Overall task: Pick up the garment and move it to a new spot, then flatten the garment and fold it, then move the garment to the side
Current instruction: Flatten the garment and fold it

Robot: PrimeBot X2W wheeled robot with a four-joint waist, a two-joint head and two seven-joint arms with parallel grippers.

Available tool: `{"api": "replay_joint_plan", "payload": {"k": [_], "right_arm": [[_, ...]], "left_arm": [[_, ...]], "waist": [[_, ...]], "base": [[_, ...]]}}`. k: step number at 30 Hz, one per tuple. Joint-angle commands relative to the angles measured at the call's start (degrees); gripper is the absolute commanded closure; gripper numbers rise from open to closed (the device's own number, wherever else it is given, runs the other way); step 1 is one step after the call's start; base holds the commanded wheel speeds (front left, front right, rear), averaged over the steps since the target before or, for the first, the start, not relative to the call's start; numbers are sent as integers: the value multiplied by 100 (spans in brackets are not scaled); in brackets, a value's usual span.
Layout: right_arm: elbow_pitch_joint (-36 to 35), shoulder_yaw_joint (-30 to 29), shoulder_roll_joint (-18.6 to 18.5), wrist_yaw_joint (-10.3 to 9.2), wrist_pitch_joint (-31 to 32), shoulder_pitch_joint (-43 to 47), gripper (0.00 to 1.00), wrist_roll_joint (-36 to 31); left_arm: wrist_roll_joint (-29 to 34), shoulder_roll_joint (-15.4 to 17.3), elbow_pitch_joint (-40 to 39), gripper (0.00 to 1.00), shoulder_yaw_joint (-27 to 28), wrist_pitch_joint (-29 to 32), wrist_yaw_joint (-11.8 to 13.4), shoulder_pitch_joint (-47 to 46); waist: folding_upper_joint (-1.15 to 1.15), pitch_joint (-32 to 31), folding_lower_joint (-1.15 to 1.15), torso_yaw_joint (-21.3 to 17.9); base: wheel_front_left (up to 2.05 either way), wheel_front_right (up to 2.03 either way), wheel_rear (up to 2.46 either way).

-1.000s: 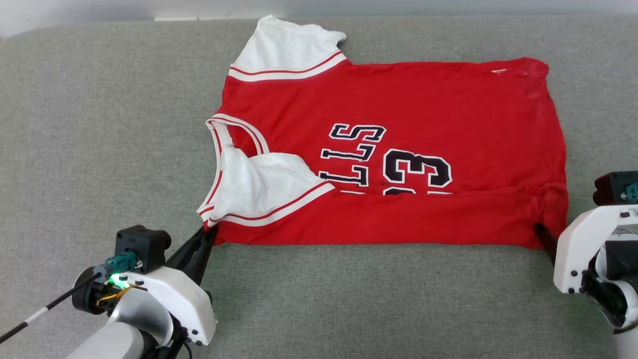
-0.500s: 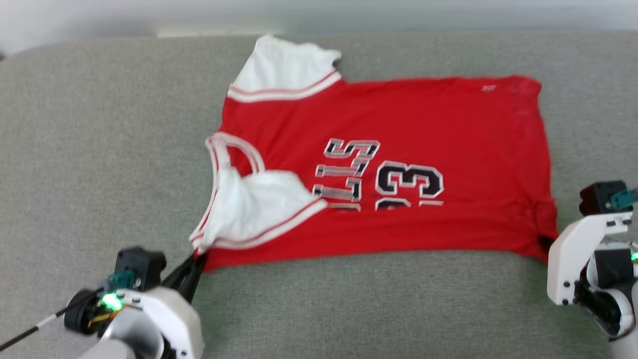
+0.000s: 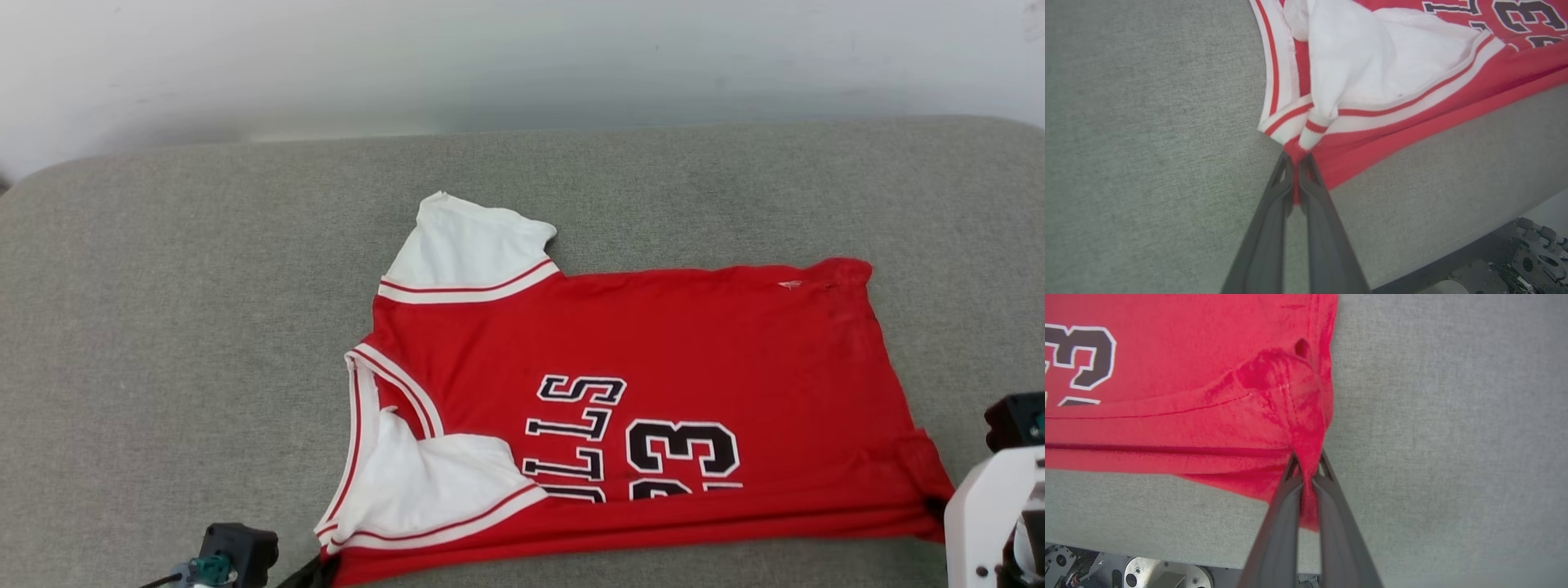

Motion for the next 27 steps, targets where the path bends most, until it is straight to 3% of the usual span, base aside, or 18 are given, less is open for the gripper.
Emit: {"api": "replay_joint_plan", "payload": {"k": [1, 9, 10, 11, 19, 27], "right_arm": [[-36, -49, -41, -8, 19, 77, 100, -30], [128, -72, 166, -8, -139, 359, 100, -133], [174, -43, 176, -8, -195, 335, 25, -153], [213, -27, 186, -8, -256, 300, 0, -176], [199, 11, 144, -7, -974, -30, 0, -86], [-94, 51, 199, -7, -2261, -364, 0, 95]], "left_arm": [[-10, 46, 5, 100, 17, 11, 62, 45], [-138, -266, 323, 100, -190, 60, -128, 84], [-123, -293, 394, 52, -218, 47, -169, 45], [-100, -307, 449, 0, -236, 32, -198, 9], [26, -483, 647, 0, 128, -780, -268, -275], [410, -652, 496, 0, 674, -1802, -215, -456]], "waist": [[0, 0, 0, -5], [0, 64, 0, -21], [0, 74, 0, -20], [0, 81, 0, -18], [0, -31, 0, 4], [0, -284, 0, -52]], "base": [[0, 0, 0], [0, 0, 0], [0, 0, 0], [0, 0, 0], [0, 0, 0], [0, 0, 0]]}}
